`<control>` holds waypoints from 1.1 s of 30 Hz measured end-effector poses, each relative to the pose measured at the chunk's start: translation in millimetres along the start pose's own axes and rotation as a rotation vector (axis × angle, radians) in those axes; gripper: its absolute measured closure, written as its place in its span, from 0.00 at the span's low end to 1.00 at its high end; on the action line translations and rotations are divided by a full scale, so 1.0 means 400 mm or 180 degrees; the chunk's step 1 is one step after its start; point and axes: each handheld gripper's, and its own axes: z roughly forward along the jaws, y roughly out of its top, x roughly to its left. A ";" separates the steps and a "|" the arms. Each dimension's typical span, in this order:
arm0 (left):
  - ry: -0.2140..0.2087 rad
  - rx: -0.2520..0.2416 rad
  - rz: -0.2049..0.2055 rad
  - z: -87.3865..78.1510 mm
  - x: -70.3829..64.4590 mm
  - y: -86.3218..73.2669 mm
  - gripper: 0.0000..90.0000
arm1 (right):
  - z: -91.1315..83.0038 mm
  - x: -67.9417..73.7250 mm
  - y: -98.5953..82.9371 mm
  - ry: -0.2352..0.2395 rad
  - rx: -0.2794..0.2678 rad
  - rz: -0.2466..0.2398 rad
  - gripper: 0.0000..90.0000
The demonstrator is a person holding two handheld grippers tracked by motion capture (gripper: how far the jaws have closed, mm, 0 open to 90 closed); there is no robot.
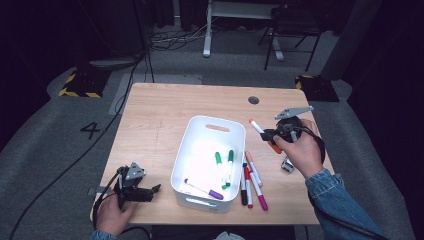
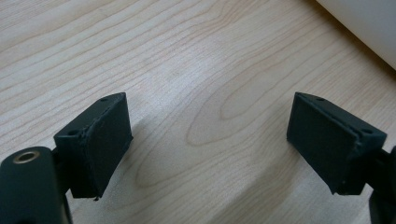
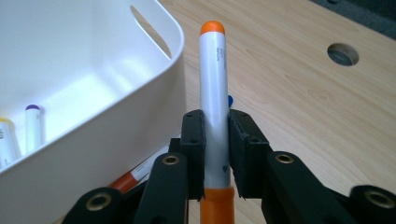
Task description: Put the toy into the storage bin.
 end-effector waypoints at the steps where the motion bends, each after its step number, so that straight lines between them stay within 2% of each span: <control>1: -0.0001 0.0001 -0.0001 0.000 0.000 0.000 0.16 | -0.007 0.008 0.004 0.0022 -0.0002 -0.0021 0.86; 9: 0.0004 -0.0007 -0.0001 0.000 0.000 0.000 0.16 | -0.030 0.077 0.045 0.0212 -0.0075 -0.0220 0.86; 13: 0.0004 -0.0007 -0.0002 0.000 0.000 0.000 0.16 | -0.032 0.114 0.067 0.0319 -0.0109 -0.0372 0.86; 18: 0.0000 0.0000 0.0000 0.000 0.000 0.000 0.16 | -0.032 0.168 0.089 0.0504 -0.0143 -0.0467 0.86; 24: 0.0003 0.0000 0.0002 0.000 0.000 0.000 0.16 | -0.018 0.223 0.111 0.0668 -0.0117 -0.0606 0.86; 33: 0.0003 -0.0001 0.0002 0.000 0.000 0.000 0.16 | 0.015 0.284 0.131 0.0890 -0.0073 -0.0725 0.86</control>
